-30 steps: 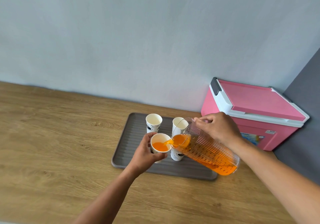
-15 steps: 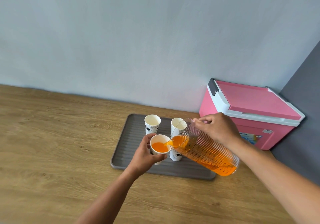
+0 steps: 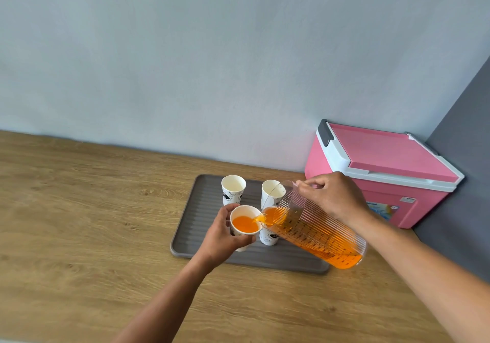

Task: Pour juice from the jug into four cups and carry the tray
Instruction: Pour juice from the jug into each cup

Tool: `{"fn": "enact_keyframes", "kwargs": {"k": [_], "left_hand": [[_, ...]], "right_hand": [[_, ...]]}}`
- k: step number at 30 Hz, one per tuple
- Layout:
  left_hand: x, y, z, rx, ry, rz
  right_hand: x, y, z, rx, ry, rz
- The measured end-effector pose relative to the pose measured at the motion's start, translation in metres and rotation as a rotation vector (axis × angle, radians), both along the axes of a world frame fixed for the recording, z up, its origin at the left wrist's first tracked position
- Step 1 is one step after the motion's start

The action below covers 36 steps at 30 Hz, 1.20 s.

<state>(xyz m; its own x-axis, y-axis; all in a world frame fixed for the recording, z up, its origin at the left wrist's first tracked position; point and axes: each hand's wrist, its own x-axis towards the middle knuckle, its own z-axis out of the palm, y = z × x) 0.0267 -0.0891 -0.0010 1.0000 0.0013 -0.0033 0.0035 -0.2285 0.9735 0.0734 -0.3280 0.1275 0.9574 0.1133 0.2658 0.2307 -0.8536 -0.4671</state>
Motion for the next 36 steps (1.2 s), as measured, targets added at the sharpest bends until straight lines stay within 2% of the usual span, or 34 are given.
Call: {"fn": "enact_keyframes", "kwargs": {"k": [36], "left_hand": [[-0.0033, -0.0023, -0.0036, -0.016, 0.043, -0.034]], "right_hand": [[-0.0016, 0.0001, -0.0021, -0.045, 0.029, -0.012]]}}
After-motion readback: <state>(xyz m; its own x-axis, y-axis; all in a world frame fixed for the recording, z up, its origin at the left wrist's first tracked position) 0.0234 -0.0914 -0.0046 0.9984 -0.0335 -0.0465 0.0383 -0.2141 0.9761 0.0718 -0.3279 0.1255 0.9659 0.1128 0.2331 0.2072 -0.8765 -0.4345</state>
